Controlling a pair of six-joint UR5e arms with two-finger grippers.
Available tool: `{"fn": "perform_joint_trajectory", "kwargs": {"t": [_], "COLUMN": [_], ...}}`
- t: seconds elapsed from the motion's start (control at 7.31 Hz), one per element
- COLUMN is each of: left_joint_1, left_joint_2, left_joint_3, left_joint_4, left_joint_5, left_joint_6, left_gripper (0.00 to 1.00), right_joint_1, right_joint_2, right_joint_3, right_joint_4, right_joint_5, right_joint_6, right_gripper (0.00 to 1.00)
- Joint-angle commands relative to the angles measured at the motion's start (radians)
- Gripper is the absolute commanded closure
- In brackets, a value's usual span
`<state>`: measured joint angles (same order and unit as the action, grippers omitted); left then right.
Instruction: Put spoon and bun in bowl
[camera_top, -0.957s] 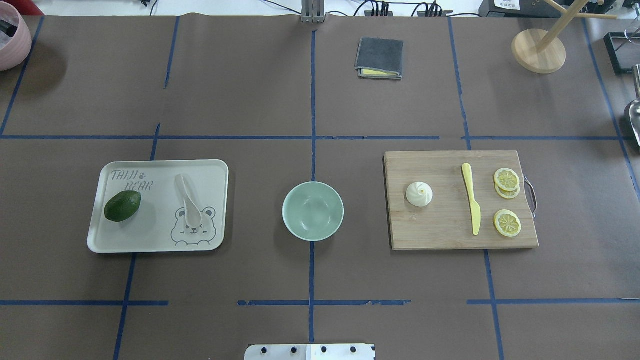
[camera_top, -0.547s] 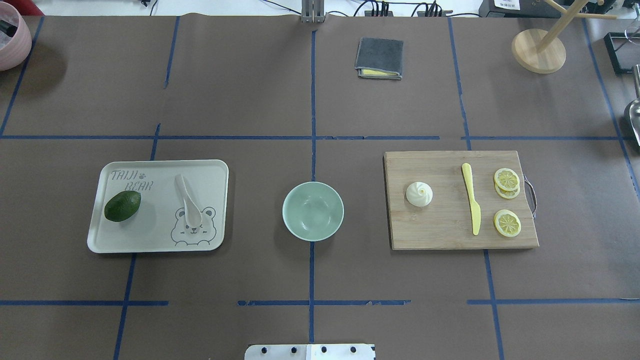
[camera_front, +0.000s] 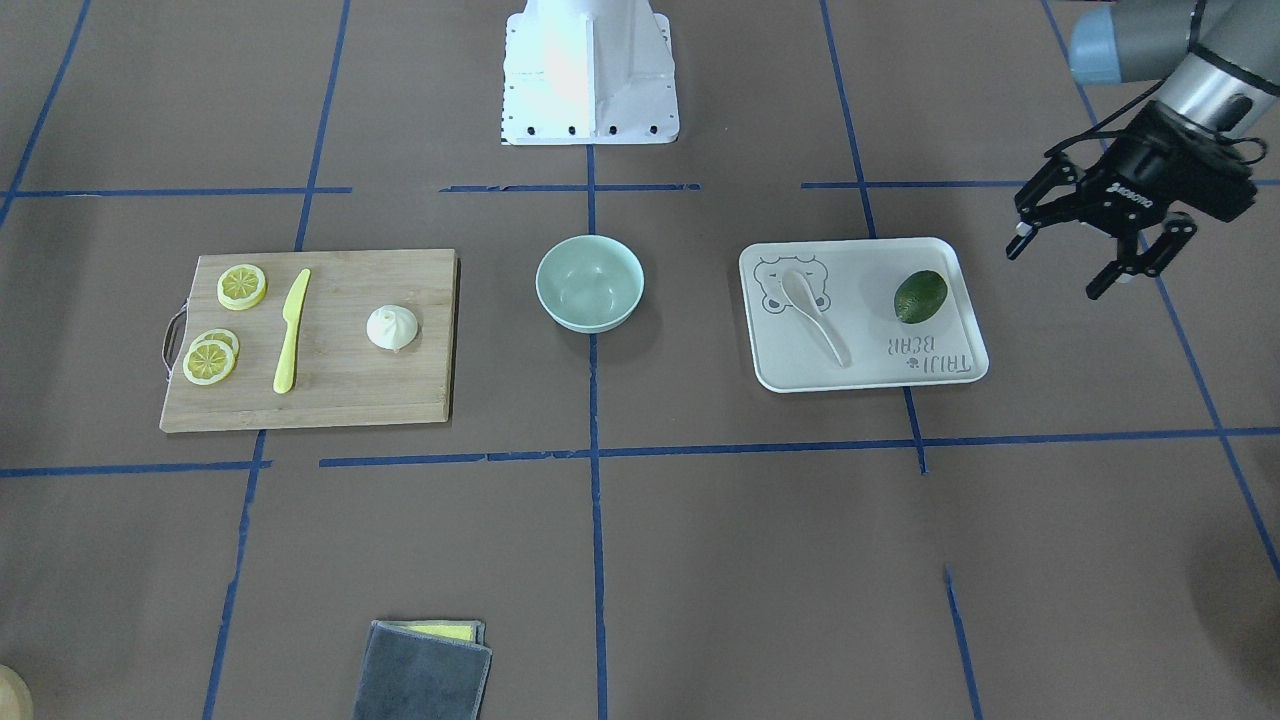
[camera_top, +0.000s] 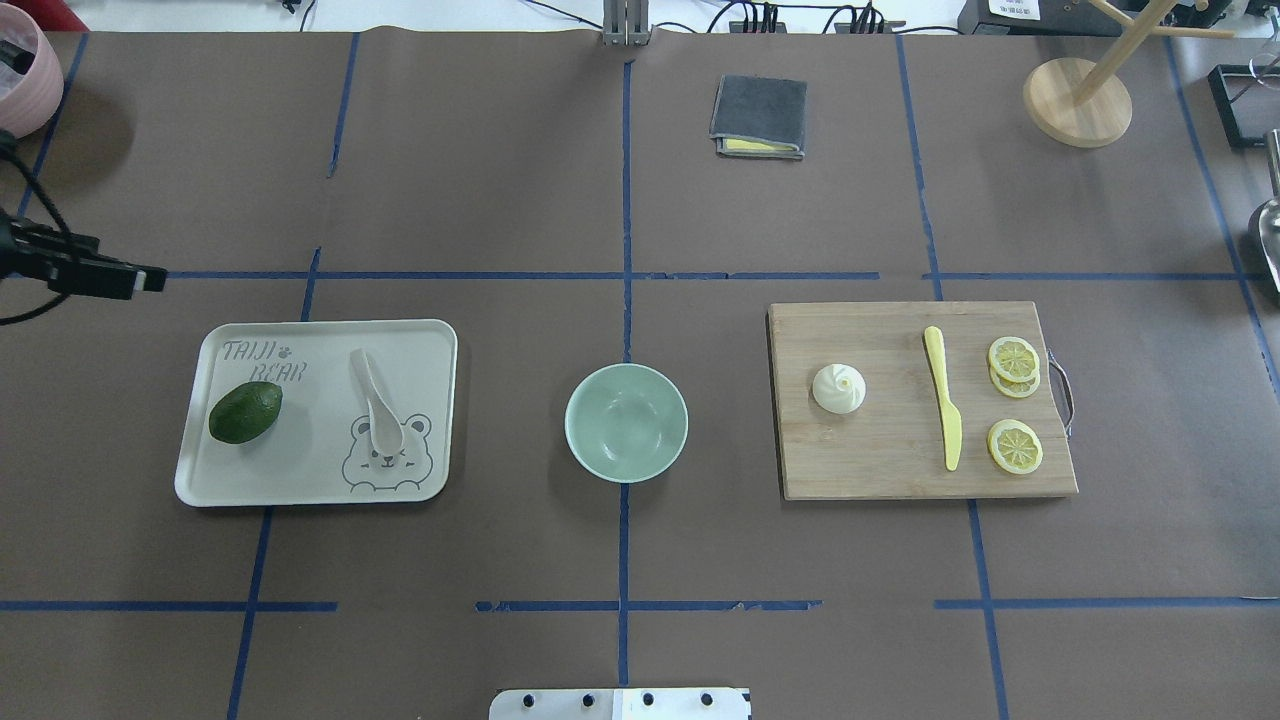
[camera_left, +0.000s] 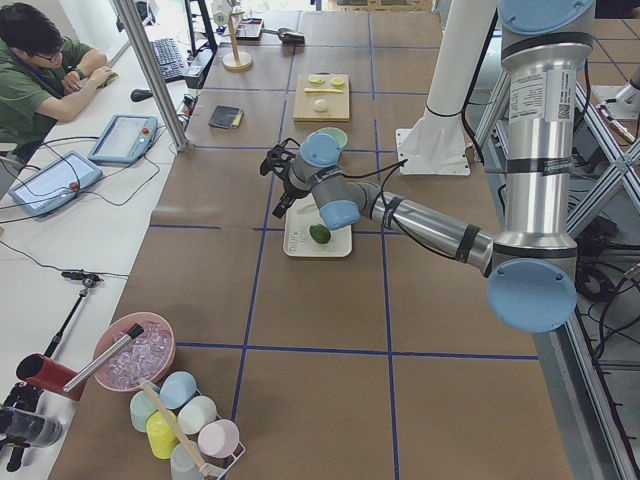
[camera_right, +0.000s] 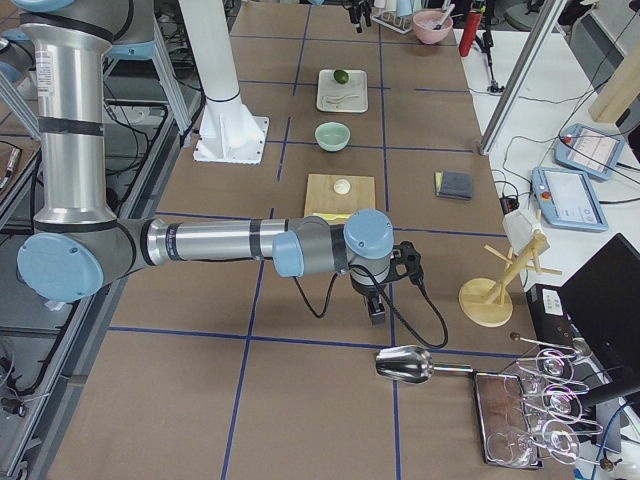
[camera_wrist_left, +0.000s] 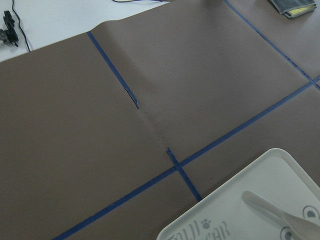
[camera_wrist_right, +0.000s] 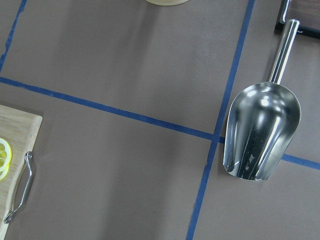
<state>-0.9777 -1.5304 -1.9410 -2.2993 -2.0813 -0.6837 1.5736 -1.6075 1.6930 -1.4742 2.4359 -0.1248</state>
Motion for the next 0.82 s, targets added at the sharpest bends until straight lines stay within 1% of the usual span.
{"fn": "perform_joint_trajectory", "kwargs": {"t": [0.0, 0.14, 0.27, 0.41, 0.55, 0.68], "left_joint_1": [0.146, 0.206, 0.270, 0.327, 0.380, 0.408], "left_joint_2": [-0.019, -0.040, -0.081, -0.179, -0.303, -0.338], "left_joint_3": [-0.007, 0.005, 0.007, 0.013, 0.054, 0.100], "left_joint_4": [0.063, 0.067, 0.121, 0.276, 0.426, 0.448], "left_joint_5": [0.154, 0.193, 0.284, 0.349, 0.397, 0.412], "left_joint_6": [-0.234, -0.449, -0.609, -0.769, -0.795, -0.821], "left_gripper": [0.03, 0.23, 0.37, 0.45, 0.45, 0.44], "right_joint_1": [-0.001, -0.001, -0.001, 0.000, 0.000, 0.000], "right_joint_2": [0.000, 0.000, 0.000, 0.000, 0.000, 0.000], "right_joint_3": [-0.003, -0.003, -0.003, -0.003, -0.004, -0.006], "right_joint_4": [0.000, 0.000, 0.000, 0.000, 0.000, 0.000], "right_joint_5": [0.000, 0.000, 0.000, 0.000, 0.000, 0.000], "right_joint_6": [0.001, 0.001, 0.001, 0.001, 0.001, 0.001], "right_gripper": [0.00, 0.00, 0.00, 0.00, 0.00, 0.00]}}
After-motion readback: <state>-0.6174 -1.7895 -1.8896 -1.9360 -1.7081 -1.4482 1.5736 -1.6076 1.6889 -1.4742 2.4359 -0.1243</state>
